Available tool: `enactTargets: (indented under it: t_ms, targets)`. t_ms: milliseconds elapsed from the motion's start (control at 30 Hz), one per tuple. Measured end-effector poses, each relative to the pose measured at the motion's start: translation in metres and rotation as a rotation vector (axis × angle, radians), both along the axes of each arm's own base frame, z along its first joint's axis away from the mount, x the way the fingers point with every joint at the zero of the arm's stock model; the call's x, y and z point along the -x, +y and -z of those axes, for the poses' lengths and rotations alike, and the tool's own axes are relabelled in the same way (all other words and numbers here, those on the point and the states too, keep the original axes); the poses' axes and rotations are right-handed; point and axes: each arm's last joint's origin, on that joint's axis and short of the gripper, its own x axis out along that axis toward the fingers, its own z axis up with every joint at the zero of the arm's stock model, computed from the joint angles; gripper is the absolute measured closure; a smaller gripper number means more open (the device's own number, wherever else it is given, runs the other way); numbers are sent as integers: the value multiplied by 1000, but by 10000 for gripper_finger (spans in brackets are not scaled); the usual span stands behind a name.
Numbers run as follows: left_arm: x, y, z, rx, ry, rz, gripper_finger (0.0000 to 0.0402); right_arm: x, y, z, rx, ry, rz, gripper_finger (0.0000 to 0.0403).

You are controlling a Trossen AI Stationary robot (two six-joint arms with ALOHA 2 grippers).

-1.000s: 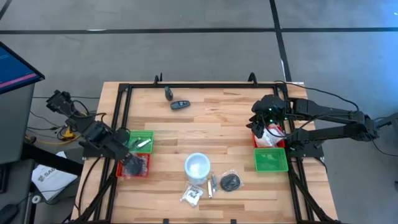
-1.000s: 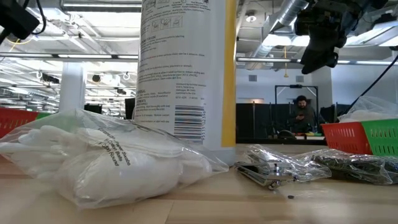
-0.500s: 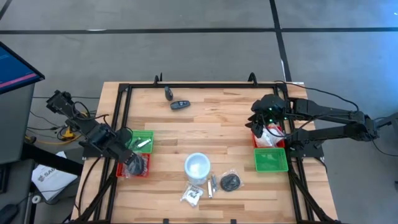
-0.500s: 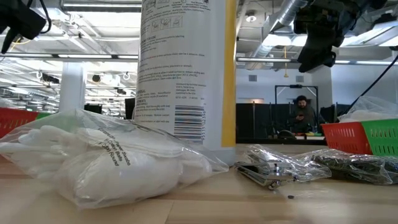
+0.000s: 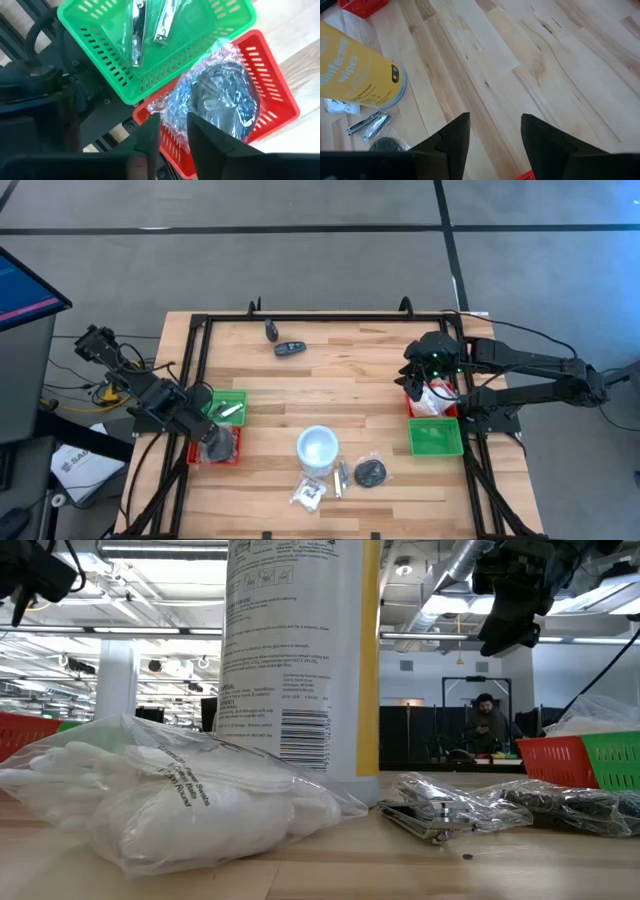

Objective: Pick & Place Travel size toiletries
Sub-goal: Put the silver nail cutter into the left green bin

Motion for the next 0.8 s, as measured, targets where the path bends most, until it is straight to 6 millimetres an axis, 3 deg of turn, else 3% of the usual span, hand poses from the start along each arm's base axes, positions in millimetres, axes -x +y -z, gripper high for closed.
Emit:
enactTargets:
  t_ms: [233,467,800]
  targets:
    - [-1,2,0,-70,-52,-4,270,-1,5,0,-3,1,-26,236]
    - [-7,3,-2,-169,-168,-15,258,-7,23,2,-18,11,-126,239]
    - [-24,-2,-7,-274,-419,58,261,-38,63,34,-53,188,-300,240]
